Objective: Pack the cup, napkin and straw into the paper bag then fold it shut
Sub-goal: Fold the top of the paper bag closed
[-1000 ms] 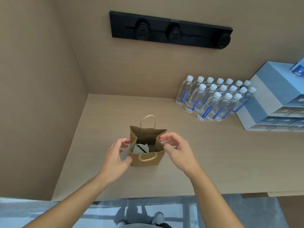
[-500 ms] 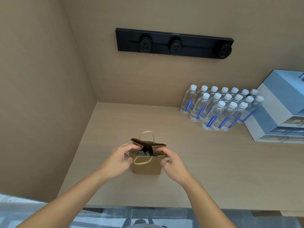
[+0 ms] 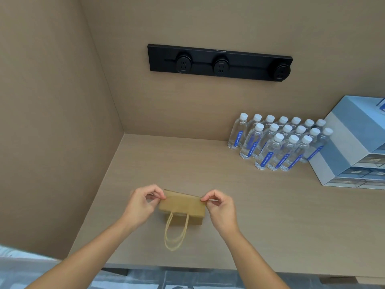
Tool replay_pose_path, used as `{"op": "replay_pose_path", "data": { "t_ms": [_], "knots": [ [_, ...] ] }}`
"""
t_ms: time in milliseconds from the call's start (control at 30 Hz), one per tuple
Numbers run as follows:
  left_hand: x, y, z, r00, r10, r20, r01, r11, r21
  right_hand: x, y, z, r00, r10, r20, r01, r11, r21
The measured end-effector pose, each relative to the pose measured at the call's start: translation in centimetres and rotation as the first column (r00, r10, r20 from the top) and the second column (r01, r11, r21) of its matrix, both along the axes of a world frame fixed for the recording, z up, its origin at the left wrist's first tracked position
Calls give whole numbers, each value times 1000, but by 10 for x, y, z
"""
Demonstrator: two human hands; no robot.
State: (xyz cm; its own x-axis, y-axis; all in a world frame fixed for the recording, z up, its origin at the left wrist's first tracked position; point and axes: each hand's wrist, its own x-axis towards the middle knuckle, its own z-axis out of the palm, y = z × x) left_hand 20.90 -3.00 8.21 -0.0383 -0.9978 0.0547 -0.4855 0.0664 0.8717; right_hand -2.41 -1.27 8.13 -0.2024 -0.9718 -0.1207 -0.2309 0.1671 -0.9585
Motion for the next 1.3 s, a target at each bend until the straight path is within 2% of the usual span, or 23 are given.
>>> {"op": "replay_pose_path", "data": {
  "t_ms": [100,167,267,333,400,500,567,700,833,967,1033,1100,1300],
  "knots": [
    [1,2,-4,961,-126,245,149,986,-78,0,-2,-3,995,17,-99,-21,999,-36],
    [-2,1,-8,911,-208,356,245,967,-63,3,-5,-4,989,55,-134,-57,998,-12],
    [-11,-4,-11,880,-246,405,298,952,-68,9,-11,-6,953,139,-269,-144,990,5],
    [-17,-10,-10,894,-218,392,269,960,-79,13,-16,-6,878,227,-420,-232,972,41],
    [-20,-22,-9,902,-181,393,234,968,-90,17,-21,-4,754,326,-570,-327,939,105],
    [-19,-41,-8,835,-255,488,296,955,-8,22,-26,-2,636,370,-677,-360,919,163],
    [-15,-50,-7,790,-305,532,319,945,68,22,-29,-4,653,362,-665,-324,927,187],
    [-5,-56,-11,792,-336,509,323,939,117,10,-32,-9,767,315,-559,-234,948,214],
    [3,-55,-13,878,-303,372,279,953,117,-2,-32,-15,809,294,-508,-229,955,189],
    [5,-55,-14,946,-201,253,172,976,130,-7,-32,-21,834,279,-477,-220,959,176],
    [3,-55,-18,965,-153,211,122,981,153,-7,-33,-22,834,276,-477,-212,960,185],
    [2,-56,-19,960,-162,230,126,978,164,-5,-36,-21,815,286,-504,-213,957,200],
    [-18,-52,-14,867,-406,289,346,907,239,31,-42,-16,715,384,-584,-309,923,229]
  ]
}}
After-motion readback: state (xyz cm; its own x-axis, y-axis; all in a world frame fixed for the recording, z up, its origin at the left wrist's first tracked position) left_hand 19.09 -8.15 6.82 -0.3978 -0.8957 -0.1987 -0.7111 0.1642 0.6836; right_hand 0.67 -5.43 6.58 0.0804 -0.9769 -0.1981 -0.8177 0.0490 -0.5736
